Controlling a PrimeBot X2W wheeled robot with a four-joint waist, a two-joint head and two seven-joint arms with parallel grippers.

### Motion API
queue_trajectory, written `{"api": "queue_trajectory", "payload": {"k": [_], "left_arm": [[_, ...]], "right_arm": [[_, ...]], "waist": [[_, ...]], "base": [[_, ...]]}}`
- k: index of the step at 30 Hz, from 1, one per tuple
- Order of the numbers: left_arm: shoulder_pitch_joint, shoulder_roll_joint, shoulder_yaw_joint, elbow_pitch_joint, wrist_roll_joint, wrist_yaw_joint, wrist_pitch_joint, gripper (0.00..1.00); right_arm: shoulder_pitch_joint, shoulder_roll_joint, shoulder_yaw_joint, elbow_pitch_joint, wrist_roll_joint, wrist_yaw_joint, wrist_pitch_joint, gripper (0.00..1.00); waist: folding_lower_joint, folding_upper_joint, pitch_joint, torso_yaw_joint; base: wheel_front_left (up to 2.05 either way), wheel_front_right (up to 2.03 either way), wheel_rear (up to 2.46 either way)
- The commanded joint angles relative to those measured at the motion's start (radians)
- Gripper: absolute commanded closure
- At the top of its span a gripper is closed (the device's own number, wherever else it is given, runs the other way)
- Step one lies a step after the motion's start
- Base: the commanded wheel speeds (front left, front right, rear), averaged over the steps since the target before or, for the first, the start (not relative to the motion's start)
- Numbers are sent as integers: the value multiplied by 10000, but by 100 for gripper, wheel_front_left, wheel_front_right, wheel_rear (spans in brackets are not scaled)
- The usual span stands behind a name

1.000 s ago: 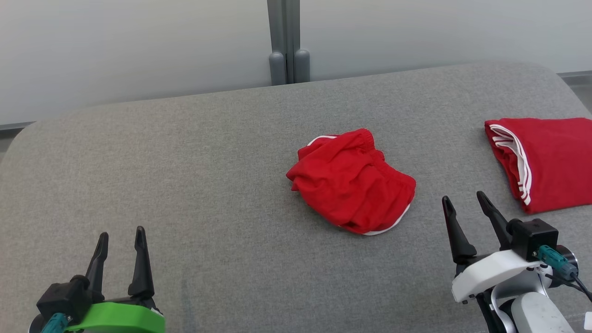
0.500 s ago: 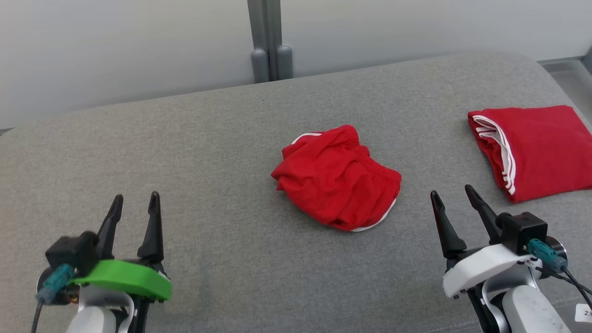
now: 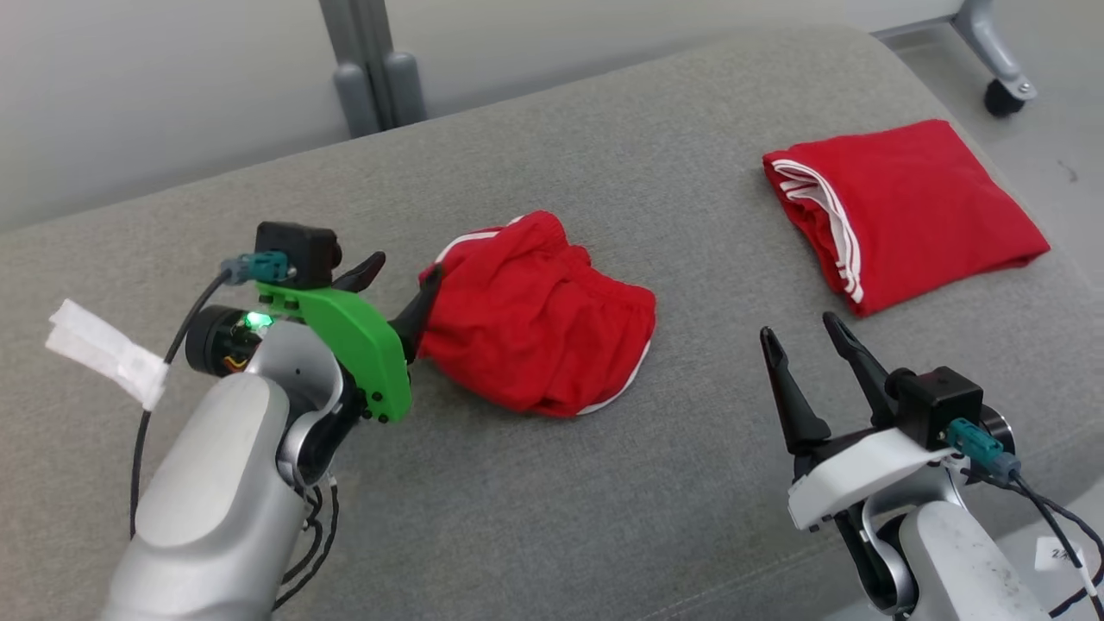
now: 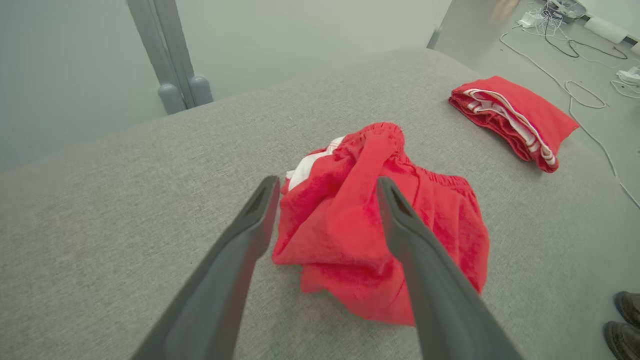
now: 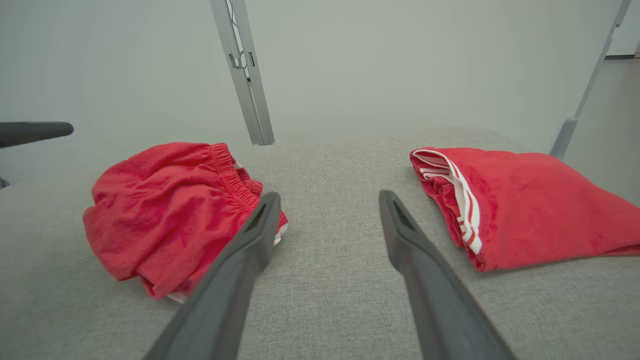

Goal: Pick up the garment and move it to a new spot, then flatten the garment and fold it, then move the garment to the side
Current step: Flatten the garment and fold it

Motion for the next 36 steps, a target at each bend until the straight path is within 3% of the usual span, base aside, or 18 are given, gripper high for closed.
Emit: {"api": "queue_trajectory", "payload": {"k": [1,7,13,14,15,16,24,28,32,36], "left_arm": [[-341,105,-193,291,-212,-25,187,0],[-1415,-79,-660,1598,-345,-4,708,0],[-1841,-315,-888,2820,-3,548,960,0],[-1874,-354,-916,2923,-2,563,961,17],[-1963,-371,-940,2953,80,569,775,73],[-2027,-390,-923,2967,89,582,617,100],[-2603,-1412,-300,2232,-1023,169,-1740,100],[-2874,-1666,-339,1133,-2512,-17,-3045,100],[-2758,-1693,-934,-225,-4825,-24,-4146,100],[-2192,-1677,-1240,253,-5700,-28,-4671,100]], "right_arm": [[-171,12,44,60,73,-16,-90,0],[-352,79,104,253,99,-16,-275,0],[-395,145,152,400,151,-16,-385,0],[-398,151,138,421,172,-16,-408,0],[-400,155,134,434,191,-16,-434,0],[-396,155,126,444,199,-16,-449,0],[-358,102,-5,419,93,-16,-483,0],[-450,111,103,254,-27,-16,-480,0],[-502,41,288,59,-117,-16,-516,0],[-472,25,354,-135,-162,-16,-439,0]], "waist": [[0,-1,553,-810],[0,-1,797,-1481],[0,-1,878,-1836],[0,-1,885,-1855],[0,-1,897,-1875],[0,-1,907,-1882],[0,-1,966,-1476],[0,-1,1005,-1123],[0,-1,1021,-805],[0,-1,1017,-465]], "base": [[0,0,0],[0,0,0],[0,0,0],[0,0,0],[0,0,0],[0,0,0],[0,0,0],[0,0,0],[0,0,0],[0,0,0]]}}
